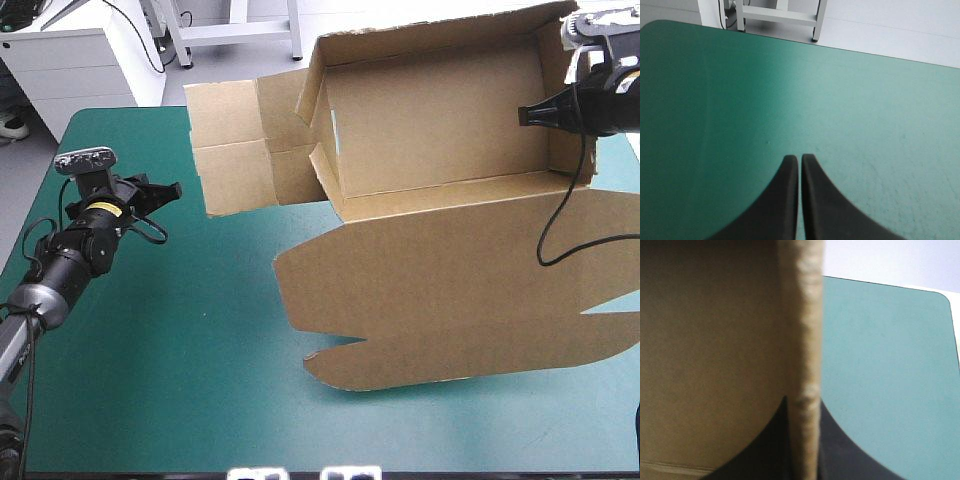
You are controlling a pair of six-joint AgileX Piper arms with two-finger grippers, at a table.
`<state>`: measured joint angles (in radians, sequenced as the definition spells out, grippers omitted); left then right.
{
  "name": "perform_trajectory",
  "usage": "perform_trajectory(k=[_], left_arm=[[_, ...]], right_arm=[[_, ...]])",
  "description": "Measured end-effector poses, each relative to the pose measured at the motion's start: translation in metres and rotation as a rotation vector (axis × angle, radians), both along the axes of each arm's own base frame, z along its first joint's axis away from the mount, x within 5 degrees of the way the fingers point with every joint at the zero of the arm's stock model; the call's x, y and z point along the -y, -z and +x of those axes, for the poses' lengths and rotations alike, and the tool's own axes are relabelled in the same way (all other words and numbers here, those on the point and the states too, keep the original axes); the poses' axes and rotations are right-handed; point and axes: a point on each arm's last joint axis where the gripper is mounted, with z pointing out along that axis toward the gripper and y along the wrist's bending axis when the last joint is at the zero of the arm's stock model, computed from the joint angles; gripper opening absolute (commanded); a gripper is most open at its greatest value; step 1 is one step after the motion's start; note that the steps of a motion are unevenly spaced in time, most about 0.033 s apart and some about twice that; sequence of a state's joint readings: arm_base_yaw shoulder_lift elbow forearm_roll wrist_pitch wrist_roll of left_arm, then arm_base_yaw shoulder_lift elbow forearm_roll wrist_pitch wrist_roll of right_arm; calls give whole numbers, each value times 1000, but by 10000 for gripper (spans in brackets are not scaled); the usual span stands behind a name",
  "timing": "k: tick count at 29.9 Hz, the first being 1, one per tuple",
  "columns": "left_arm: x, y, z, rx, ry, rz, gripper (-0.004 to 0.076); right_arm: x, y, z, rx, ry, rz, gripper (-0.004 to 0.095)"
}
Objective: Fold the box
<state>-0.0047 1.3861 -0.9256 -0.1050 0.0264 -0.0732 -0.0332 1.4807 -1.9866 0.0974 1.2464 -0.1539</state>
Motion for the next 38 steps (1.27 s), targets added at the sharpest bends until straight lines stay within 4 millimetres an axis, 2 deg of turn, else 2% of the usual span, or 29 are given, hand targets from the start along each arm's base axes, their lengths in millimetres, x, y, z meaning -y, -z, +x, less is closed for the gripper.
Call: perform_trajectory(k=[5, 9, 12, 16, 24, 30, 38], left_arm=[[15, 5, 10, -11, 27, -40, 15], [36, 3, 8, -38, 129, 35, 15], [54, 5, 2, -121, 227, 115, 15], [64, 5, -3, -232, 284, 140, 15], [70, -15, 9, -84, 237, -27, 15], [79, -5, 24, -114, 230, -167, 15], [96, -23, 36, -45, 401, -362, 15]], right_arm=[[-2, 0, 0, 2, -24, 9, -20], [-2, -1, -1, 4, -33, -2, -20], [-2, -1, -1, 6, -37, -8, -20], [-2, -1, -1, 6, -37, -8, -20], [-3, -1, -1, 6, -44, 0, -20], [-6, -1, -1, 9, -71, 21, -20], [-6, -2, -2, 12, -69, 17, -18]])
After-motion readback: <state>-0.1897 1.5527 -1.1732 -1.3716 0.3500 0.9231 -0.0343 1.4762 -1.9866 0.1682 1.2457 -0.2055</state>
